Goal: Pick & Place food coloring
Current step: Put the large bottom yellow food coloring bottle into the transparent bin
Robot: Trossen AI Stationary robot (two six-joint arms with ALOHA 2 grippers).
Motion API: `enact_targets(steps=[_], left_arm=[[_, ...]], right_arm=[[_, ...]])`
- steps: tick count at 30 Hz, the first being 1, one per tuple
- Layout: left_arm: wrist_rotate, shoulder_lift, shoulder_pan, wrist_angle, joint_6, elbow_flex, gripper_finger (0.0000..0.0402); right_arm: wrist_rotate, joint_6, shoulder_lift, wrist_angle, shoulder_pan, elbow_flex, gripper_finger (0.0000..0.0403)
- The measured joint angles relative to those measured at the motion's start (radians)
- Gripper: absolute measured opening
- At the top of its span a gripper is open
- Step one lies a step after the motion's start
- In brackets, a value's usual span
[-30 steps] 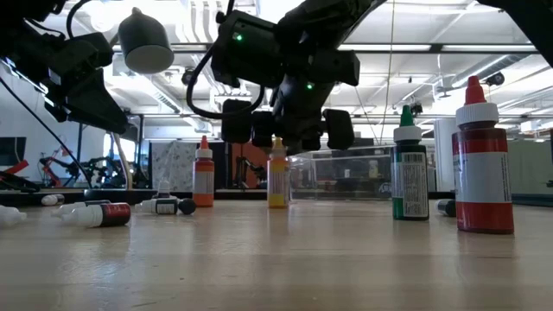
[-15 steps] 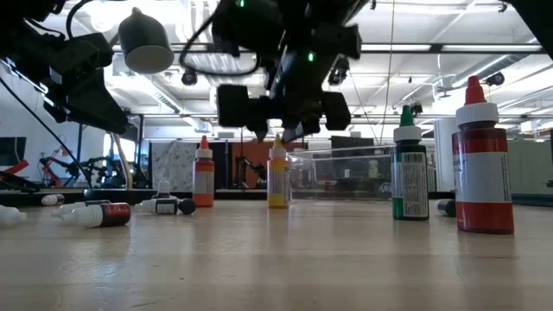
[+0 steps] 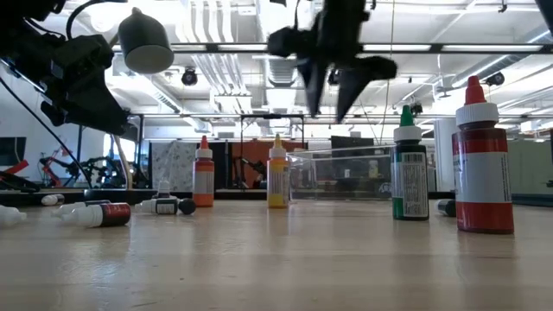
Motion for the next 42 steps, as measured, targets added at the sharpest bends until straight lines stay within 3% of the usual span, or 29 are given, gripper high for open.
enact_targets(steps=[3, 9, 17, 22, 32, 38, 42], left_arm=[[0.000, 0.000, 0.000, 0.001, 0.001, 0.000, 0.0177], [0.000, 0.000, 0.000, 0.002, 0.004, 0.000, 0.0177], [-0.006, 0.000, 0.000, 0.011, 0.005, 0.000, 0.0177], [-0.006, 0.000, 0.000, 0.014, 0.005, -0.002, 0.0177], [-0.021, 0.000, 0.000, 0.018, -0.017, -0.003, 0.0177], [-0.021, 0.000, 0.000, 0.027, -0.062, -0.003, 0.0177], [-0.021, 0.000, 0.000, 0.027, -0.078, -0.003, 0.0177]], right_arm=[[-0.101, -0.042, -0.065, -0.061, -0.011, -0.017, 0.0201], [-0.120, -0.010, -0.160, -0.190, 0.046, -0.062, 0.0201], [-0.125, 0.046, -0.254, -0.199, 0.237, -0.190, 0.0201], [-0.192, 0.146, -0.265, -0.259, 0.363, -0.212, 0.0201], [-0.186, 0.029, -0.265, -0.383, 0.599, -0.262, 0.0201], [-0.121, 0.057, -0.281, -0.374, 0.686, -0.304, 0.0201], [-0.096, 0.158, -0.362, -0.359, 0.749, -0.368, 0.0201]])
